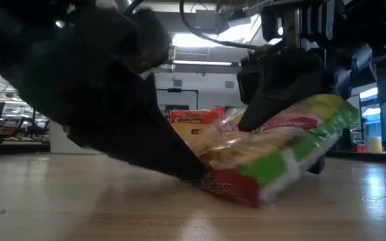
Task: Sort Maruchan noodles
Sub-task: Put the green noodle pack into the blue bin
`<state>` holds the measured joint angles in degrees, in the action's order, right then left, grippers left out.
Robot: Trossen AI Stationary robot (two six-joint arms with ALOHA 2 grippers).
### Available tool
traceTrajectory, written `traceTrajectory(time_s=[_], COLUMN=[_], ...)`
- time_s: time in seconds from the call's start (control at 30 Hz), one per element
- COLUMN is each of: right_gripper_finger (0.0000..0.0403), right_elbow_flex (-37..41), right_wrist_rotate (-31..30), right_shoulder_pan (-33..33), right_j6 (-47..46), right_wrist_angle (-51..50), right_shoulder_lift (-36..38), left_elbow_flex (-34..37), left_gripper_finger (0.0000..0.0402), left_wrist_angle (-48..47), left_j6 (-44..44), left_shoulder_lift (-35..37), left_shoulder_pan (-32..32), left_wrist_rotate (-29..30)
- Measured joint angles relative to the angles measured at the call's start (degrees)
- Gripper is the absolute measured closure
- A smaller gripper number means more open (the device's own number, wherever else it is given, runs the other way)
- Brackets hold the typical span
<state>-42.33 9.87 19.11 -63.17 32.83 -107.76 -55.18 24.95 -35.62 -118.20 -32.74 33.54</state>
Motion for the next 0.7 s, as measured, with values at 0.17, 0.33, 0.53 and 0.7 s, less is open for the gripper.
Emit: traceTrajectory(time_s=[0.17,0.33,0.53,0.7], right_gripper_finger=[0.0295,0.0293,0.0284,0.0300], right_elbow_flex=[-0.1,0.1,0.1,0.0], right_wrist_rotate=[1.7,1.9,2.1,1.8], right_shoulder_pan=[-0.9,-3.6,-10.9,-19.0], right_j6=[7.2,19.9,42.7,61.0], right_wrist_angle=[1.2,-1.0,-4.2,-13.7], right_shoulder_lift=[0.2,3.0,9.3,17.4], left_elbow_flex=[0.0,0.0,0.0,0.0], left_gripper_finger=[0.0243,0.0243,0.0243,0.0243], left_wrist_angle=[-3.9,-18.4,-39.6,-47.7], left_j6=[4.7,12.6,16.9,17.3], left_shoulder_lift=[4.4,12.6,24.5,33.3], left_shoulder_pan=[0.0,0.0,1.3,4.1], left_wrist_rotate=[-7.3,-16.8,-6.4,2.0])
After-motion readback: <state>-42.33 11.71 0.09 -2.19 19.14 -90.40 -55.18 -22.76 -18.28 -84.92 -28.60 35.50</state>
